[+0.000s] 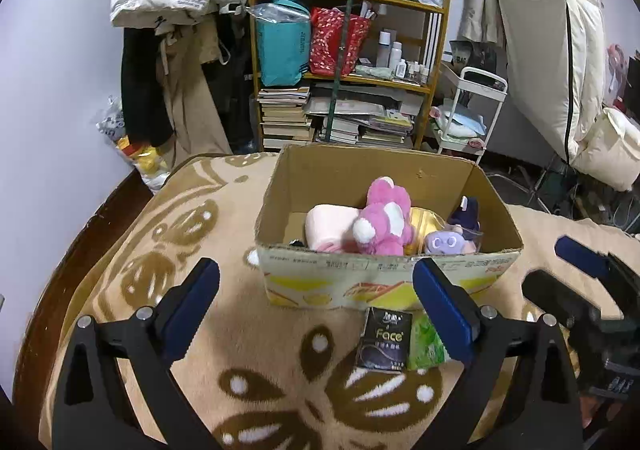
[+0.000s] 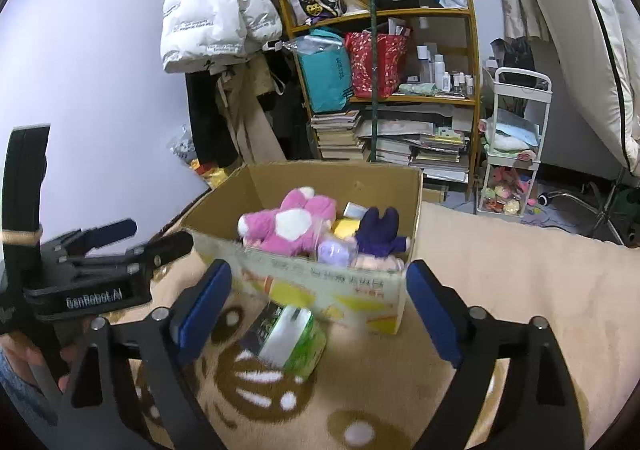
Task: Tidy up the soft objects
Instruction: 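Reach the left gripper to the black Face tissue pack while the right reaches the green pack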
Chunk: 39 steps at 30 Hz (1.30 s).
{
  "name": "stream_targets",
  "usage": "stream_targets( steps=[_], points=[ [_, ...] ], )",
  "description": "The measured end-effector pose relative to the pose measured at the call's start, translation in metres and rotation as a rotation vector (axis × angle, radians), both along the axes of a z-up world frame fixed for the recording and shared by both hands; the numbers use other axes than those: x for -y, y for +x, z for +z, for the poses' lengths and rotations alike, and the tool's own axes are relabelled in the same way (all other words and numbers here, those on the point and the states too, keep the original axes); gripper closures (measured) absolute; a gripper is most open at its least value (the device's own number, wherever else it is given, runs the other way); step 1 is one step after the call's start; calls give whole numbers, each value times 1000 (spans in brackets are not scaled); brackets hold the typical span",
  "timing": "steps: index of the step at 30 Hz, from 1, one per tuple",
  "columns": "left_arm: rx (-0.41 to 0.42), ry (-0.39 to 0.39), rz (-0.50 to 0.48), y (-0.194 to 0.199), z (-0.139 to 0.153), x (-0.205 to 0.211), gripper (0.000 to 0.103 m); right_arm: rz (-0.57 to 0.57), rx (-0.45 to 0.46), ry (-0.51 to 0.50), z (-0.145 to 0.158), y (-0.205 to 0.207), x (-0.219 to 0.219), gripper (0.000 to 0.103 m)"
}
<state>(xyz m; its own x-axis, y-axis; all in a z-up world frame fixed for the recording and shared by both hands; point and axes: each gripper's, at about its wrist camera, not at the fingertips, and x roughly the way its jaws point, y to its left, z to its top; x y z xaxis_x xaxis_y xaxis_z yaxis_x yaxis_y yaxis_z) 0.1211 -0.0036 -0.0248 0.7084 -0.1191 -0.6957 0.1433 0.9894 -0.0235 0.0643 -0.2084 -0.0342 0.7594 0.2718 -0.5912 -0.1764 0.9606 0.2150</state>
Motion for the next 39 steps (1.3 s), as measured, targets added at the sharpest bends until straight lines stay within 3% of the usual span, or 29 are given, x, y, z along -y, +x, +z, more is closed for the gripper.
stream_targets(
  steps=[11,20,39],
  points=[
    [6,-16,24,-43,16,-14,6,-41,-7,15,0,-46,10,2],
    [-3,30,15,-71,17,-12,6,-69,17,24,9,-57,19,1],
    [-57,54,11,-61,0,-6,6,-62,-8,37,0,-43,21,1]
  ],
)
